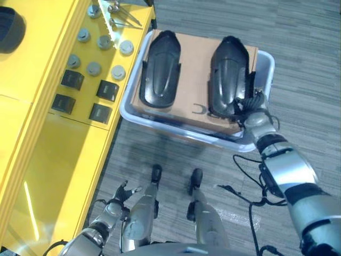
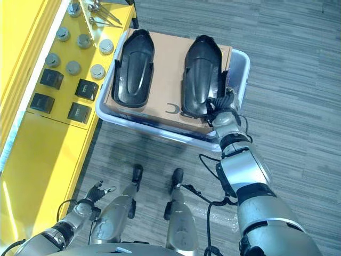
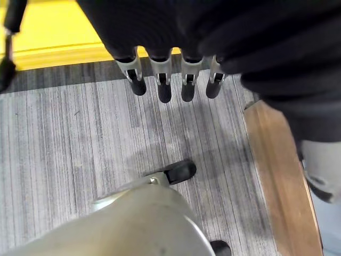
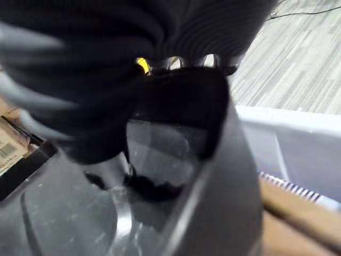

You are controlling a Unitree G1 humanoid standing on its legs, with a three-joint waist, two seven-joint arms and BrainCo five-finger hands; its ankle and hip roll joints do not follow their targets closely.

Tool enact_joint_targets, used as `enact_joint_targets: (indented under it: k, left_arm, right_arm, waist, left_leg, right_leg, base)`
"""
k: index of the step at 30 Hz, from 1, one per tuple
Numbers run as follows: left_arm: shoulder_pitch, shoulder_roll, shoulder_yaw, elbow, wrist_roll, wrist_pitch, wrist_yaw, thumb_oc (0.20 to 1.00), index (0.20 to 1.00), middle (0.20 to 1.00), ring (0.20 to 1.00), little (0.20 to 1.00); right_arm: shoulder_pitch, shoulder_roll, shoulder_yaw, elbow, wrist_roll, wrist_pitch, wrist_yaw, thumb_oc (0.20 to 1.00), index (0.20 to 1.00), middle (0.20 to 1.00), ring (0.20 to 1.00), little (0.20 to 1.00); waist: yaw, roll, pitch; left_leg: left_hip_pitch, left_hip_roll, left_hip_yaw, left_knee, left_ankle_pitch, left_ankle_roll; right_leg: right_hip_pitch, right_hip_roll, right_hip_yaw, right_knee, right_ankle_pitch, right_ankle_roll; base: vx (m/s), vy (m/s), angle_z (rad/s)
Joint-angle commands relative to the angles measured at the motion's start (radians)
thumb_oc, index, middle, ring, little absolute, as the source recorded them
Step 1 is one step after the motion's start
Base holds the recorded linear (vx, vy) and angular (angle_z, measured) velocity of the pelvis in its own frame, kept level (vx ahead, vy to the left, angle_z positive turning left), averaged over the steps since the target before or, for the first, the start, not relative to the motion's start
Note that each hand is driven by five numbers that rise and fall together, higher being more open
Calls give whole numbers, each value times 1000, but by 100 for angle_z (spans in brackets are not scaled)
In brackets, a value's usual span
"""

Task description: Move parts from the plastic box to the shelf.

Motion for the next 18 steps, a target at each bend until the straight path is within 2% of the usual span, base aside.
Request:
enact_joint_targets:
  k: [1, 6, 9, 11, 12, 13, 18]
  left_arm:
    - [-28, 1, -27, 78, -4, 4, 0, 1000, 1000, 1000, 1000, 1000]
    - [14, 12, 26, 77, -9, 0, -2, 1000, 1000, 1000, 1000, 1000]
    - [44, 25, 57, 49, -16, -5, -7, 1000, 1000, 1000, 1000, 1000]
    - [71, 58, 97, -42, -23, -15, 0, 1000, 1000, 1000, 1000, 1000]
    - [101, 92, 141, -163, -22, -29, 13, 1000, 1000, 1000, 1000, 1000]
    - [103, 93, 140, -166, -22, -27, 13, 1000, 1000, 1000, 1000, 1000]
    - [192, 170, 261, -551, -26, -49, 33, 1000, 1000, 1000, 1000, 1000]
  right_arm:
    - [55, 68, 39, 68, -28, 35, 50, 200, 200, 200, 200, 200]
    - [152, 48, 1, 49, -60, 41, 50, 200, 200, 200, 200, 200]
    - [235, 42, -15, -35, -61, 26, 61, 200, 200, 200, 200, 200]
    - [318, 19, -25, -181, -79, 11, 67, 200, 200, 200, 200, 200]
    - [404, -7, -54, -286, -98, -5, 68, 200, 200, 200, 200, 200]
    - [408, -6, -55, -288, -99, -4, 68, 200, 200, 200, 200, 200]
    - [598, -89, -159, -623, -221, -5, 69, 200, 200, 200, 200, 200]
  waist:
    - [21, -27, -56]
    - [14, -42, -112]
    - [6, -51, -147]
    - [-1, -58, -170]
    - [2, -63, -193]
    - [2, -64, -192]
    - [9, -77, -253]
  left_leg:
    - [-6, 24, -4, -8, -23, -58]
    - [64, 34, 6, -8, -48, -54]
    - [116, 40, 14, -8, -61, -53]
    - [161, 46, 24, -8, -71, -51]
    - [200, 52, 29, -8, -80, -50]
    - [203, 52, 29, -8, -80, -50]
    - [284, 61, 41, -8, -103, -48]
  right_leg:
    - [38, -116, 45, -5, -16, 126]
    - [111, -120, 36, -5, -41, 125]
    - [164, -122, 28, -1, -59, 125]
    - [196, -121, 29, 16, -77, 125]
    - [231, -121, 27, 25, -92, 124]
    - [234, -121, 27, 25, -92, 124]
    - [307, -119, 27, 26, -121, 124]
  base:
    - [0, 0, 0]
    - [67, -14, 0]
    - [92, -21, 1]
    - [91, -42, -5]
    - [74, -45, -10]
    - [74, -59, -12]
    - [52, -54, -5]
